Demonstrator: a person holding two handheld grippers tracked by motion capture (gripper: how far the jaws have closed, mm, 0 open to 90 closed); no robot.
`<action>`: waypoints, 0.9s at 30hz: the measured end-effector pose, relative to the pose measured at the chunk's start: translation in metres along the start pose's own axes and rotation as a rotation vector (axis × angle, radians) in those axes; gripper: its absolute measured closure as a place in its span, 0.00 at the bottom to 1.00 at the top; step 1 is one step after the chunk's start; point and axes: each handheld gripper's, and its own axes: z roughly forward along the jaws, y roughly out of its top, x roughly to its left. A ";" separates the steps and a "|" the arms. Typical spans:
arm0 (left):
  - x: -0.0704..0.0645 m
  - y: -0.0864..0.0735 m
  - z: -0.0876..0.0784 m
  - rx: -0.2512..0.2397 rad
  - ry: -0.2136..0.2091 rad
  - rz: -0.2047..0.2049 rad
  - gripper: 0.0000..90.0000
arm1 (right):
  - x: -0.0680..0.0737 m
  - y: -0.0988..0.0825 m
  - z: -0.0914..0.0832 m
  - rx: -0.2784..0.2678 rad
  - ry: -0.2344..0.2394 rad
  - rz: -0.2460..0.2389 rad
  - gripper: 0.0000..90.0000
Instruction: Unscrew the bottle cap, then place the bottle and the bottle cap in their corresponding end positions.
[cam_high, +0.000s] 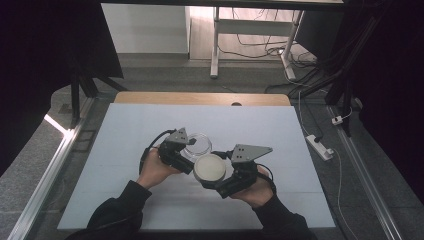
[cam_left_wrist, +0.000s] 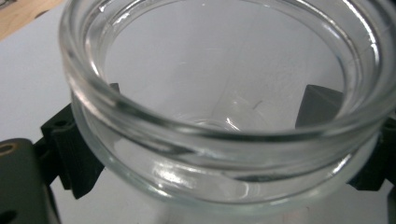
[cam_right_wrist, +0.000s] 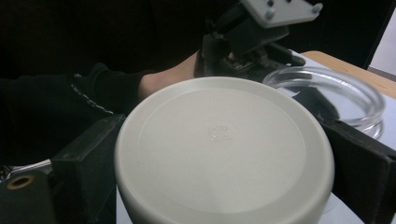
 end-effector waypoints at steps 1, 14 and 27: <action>0.001 0.001 0.000 -0.003 0.001 0.001 0.09 | 0.001 -0.001 0.000 0.000 0.001 0.001 0.08; 0.011 0.006 0.004 -0.015 0.030 -0.002 0.09 | 0.006 -0.012 0.009 0.021 0.002 -0.013 0.08; 0.021 0.010 0.009 -0.029 0.054 -0.001 0.09 | 0.004 -0.027 0.014 0.015 -0.010 -0.010 0.08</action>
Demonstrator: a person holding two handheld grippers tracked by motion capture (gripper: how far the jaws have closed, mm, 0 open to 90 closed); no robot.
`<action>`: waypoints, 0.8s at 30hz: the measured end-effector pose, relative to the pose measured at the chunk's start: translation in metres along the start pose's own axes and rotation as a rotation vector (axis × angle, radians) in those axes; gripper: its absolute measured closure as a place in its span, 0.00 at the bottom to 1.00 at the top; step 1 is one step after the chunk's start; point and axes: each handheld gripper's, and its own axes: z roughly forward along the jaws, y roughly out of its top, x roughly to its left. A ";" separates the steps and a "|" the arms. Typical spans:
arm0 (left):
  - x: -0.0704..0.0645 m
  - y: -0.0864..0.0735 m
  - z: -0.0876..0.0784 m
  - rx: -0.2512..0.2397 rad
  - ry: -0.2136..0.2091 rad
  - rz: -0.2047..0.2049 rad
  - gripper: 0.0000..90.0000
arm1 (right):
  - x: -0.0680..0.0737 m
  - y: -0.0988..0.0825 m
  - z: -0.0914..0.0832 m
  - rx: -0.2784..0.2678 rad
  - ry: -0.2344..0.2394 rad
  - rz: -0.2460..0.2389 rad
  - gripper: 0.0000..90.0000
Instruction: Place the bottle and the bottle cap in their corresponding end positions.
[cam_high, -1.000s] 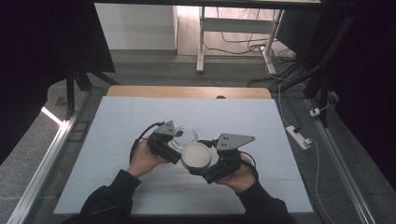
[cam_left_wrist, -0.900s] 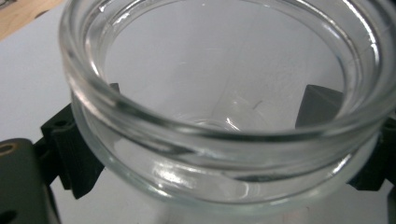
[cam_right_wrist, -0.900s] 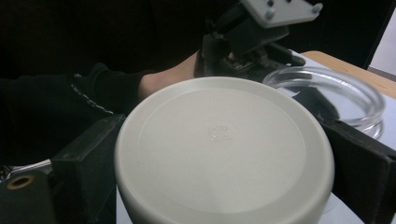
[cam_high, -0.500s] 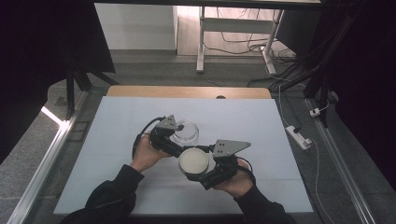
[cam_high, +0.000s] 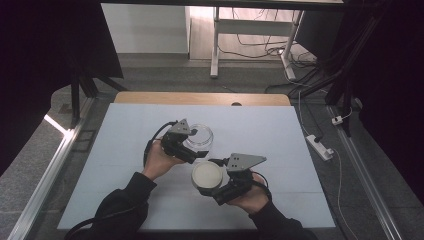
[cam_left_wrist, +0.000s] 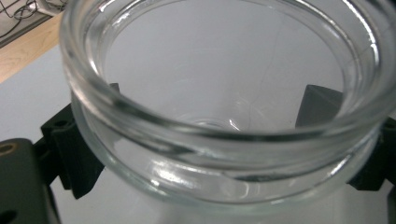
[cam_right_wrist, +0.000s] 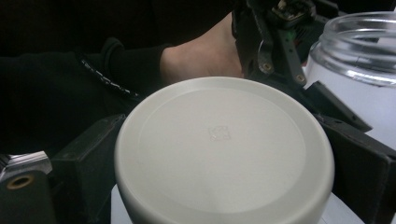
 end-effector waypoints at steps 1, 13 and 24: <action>0.001 0.000 0.001 0.000 0.003 -0.001 0.09 | 0.000 -0.001 0.000 0.001 -0.001 -0.001 0.08; 0.010 0.001 0.015 0.003 0.024 -0.009 0.09 | -0.005 -0.020 0.011 0.025 -0.003 0.003 0.08; 0.021 -0.003 0.027 0.006 0.053 -0.023 0.09 | -0.011 -0.036 0.022 0.047 -0.014 0.014 0.08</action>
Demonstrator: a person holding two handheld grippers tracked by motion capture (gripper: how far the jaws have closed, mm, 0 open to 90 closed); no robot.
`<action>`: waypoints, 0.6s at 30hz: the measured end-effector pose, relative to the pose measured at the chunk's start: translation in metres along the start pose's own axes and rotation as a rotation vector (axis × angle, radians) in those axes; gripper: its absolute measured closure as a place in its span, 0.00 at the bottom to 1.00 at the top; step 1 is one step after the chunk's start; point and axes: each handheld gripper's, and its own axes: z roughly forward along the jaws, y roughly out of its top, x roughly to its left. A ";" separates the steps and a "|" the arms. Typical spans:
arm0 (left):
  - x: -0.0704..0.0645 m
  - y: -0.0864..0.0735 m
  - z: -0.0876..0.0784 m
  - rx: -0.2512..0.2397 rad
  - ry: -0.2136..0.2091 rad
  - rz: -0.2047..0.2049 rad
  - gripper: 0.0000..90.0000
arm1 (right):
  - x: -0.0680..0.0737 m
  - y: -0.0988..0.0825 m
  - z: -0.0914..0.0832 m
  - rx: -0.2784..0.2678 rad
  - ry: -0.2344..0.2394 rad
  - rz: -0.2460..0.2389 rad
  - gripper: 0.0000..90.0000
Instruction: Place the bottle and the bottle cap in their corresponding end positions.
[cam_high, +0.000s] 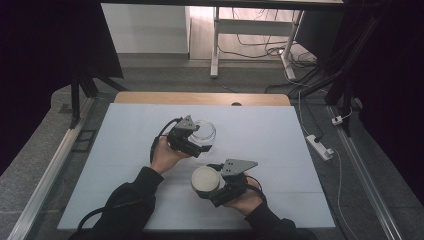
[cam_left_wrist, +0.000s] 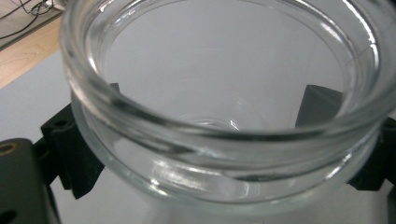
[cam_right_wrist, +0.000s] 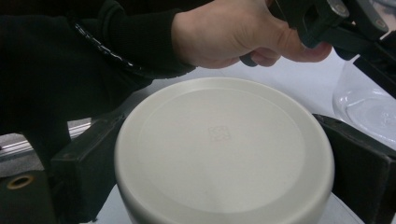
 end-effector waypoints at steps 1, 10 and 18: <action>0.001 -0.001 0.001 -0.001 0.007 0.000 0.09 | -0.001 -0.001 0.001 -0.002 0.003 0.008 0.08; 0.008 -0.008 0.010 0.010 0.023 -0.011 0.09 | -0.007 -0.012 0.016 0.035 0.001 -0.002 0.08; 0.013 -0.014 0.016 0.014 0.034 -0.024 0.09 | -0.010 -0.020 0.028 0.082 -0.006 0.001 0.08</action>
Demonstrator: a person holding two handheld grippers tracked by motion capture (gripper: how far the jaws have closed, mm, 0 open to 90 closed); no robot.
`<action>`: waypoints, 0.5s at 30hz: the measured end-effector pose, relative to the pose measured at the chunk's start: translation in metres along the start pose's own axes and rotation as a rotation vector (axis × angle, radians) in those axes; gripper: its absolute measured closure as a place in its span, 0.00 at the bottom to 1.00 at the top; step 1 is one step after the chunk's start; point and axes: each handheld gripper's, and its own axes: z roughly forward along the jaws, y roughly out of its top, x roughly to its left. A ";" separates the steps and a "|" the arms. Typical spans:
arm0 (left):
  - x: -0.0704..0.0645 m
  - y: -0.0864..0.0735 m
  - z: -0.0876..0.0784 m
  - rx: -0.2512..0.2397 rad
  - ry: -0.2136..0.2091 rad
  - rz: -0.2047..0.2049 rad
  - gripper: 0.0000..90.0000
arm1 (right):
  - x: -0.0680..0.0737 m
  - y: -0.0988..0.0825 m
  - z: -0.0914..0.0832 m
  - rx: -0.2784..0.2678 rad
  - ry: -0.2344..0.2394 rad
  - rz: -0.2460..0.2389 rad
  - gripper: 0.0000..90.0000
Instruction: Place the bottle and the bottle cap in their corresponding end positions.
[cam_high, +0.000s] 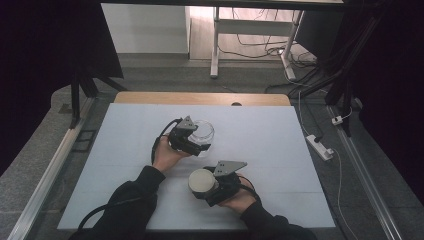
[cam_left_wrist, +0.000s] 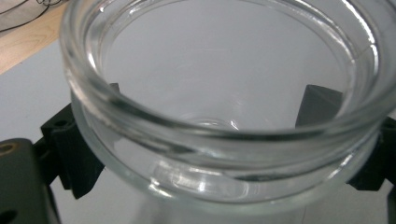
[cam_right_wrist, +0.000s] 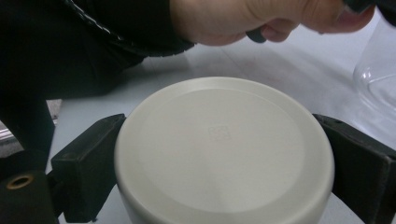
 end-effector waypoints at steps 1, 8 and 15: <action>0.000 -0.001 0.000 0.001 0.001 -0.001 0.09 | 0.000 -0.001 0.001 0.007 -0.001 0.002 0.08; 0.003 -0.005 0.005 0.006 0.005 -0.010 0.09 | -0.004 -0.006 0.010 0.055 -0.011 0.009 0.08; 0.005 -0.008 0.009 0.015 0.017 -0.005 0.09 | -0.007 -0.005 0.014 0.095 -0.014 0.036 0.08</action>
